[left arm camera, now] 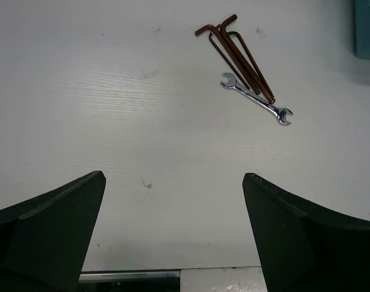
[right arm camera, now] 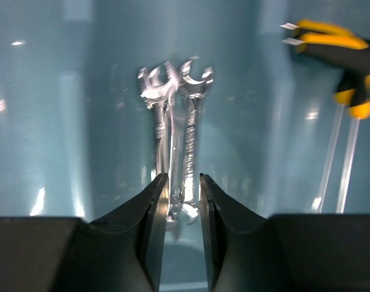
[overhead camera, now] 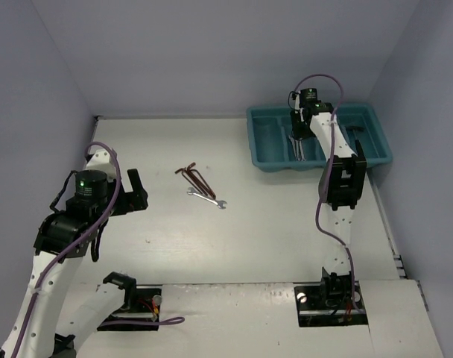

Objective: Sort the tools into containers

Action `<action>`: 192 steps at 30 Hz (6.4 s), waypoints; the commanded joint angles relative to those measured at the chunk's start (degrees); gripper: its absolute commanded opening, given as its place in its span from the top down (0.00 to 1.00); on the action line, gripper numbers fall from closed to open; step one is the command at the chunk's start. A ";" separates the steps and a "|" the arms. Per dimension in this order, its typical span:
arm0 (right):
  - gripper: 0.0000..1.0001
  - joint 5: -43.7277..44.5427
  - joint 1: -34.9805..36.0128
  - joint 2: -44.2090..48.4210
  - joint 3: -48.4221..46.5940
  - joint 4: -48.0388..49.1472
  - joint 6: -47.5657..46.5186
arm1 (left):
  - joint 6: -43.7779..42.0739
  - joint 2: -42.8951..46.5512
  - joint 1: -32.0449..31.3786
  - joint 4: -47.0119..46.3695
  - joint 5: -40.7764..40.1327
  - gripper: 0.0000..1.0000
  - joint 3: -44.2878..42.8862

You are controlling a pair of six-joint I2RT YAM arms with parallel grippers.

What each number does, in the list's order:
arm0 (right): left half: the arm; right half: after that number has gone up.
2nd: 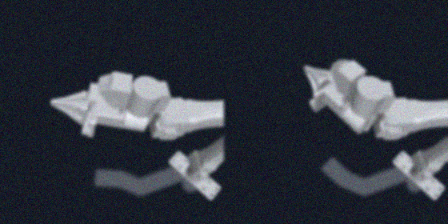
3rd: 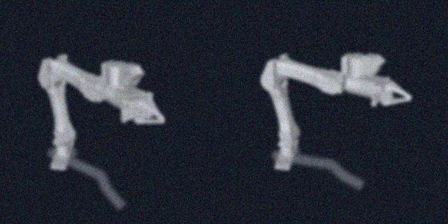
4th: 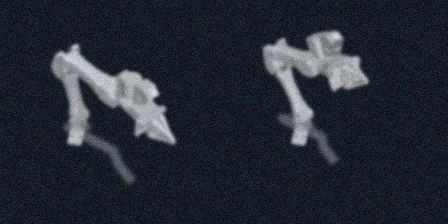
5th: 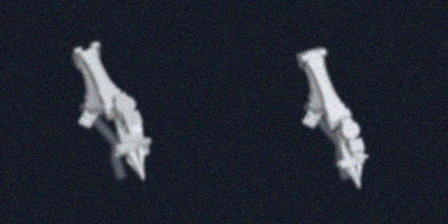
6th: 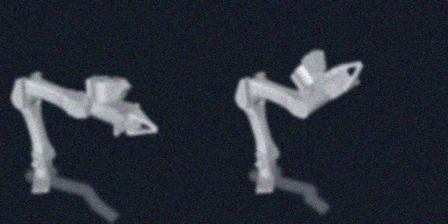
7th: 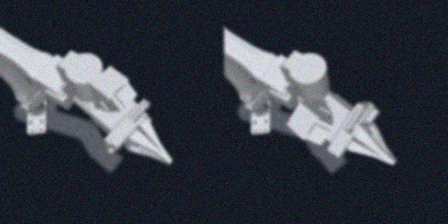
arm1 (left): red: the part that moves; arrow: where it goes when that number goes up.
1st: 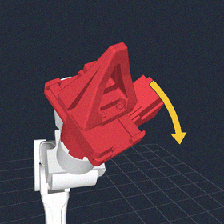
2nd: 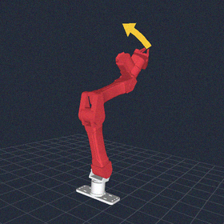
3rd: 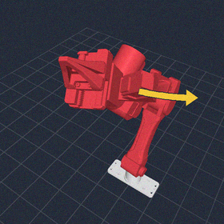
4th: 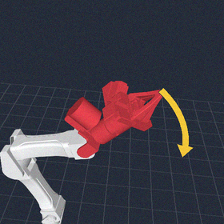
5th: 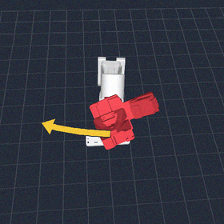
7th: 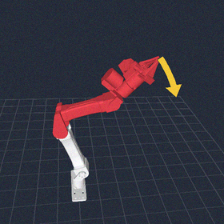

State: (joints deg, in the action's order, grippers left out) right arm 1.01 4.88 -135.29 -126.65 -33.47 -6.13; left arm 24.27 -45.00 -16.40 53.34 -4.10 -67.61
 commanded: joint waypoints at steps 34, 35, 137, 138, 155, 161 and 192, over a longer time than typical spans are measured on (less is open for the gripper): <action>0.62 -11.39 39.23 12.23 28.17 5.08 -12.65 | -2.12 -2.53 0.23 -2.80 0.07 0.05 -1.19; 0.62 -11.95 39.24 12.07 27.92 5.08 -12.68 | -2.12 -2.55 0.23 -2.80 0.06 0.05 -1.13; 0.60 -2.56 9.82 16.76 4.66 3.54 -1.72 | 2.22 -3.64 0.23 -2.80 -0.65 0.05 -0.99; 0.61 -3.57 12.10 18.35 5.84 3.59 -2.35 | 2.54 -3.71 0.25 -2.84 -0.67 0.05 -0.82; 0.66 -1.71 37.53 7.31 9.07 8.44 4.27 | 3.56 -3.58 0.23 -2.72 -0.97 0.05 -0.01; 0.66 -1.27 37.96 1.90 6.28 11.50 5.78 | 4.50 -2.58 0.23 -2.72 -0.85 0.05 0.82; 0.99 3.85 36.42 10.43 28.06 13.82 5.22 | 3.87 -2.93 0.23 -2.80 -1.23 0.05 2.35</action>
State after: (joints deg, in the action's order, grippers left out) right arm 2.16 43.05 -133.23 -105.80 -16.17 0.93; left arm 28.92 -46.97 -16.38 52.90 -4.53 -64.58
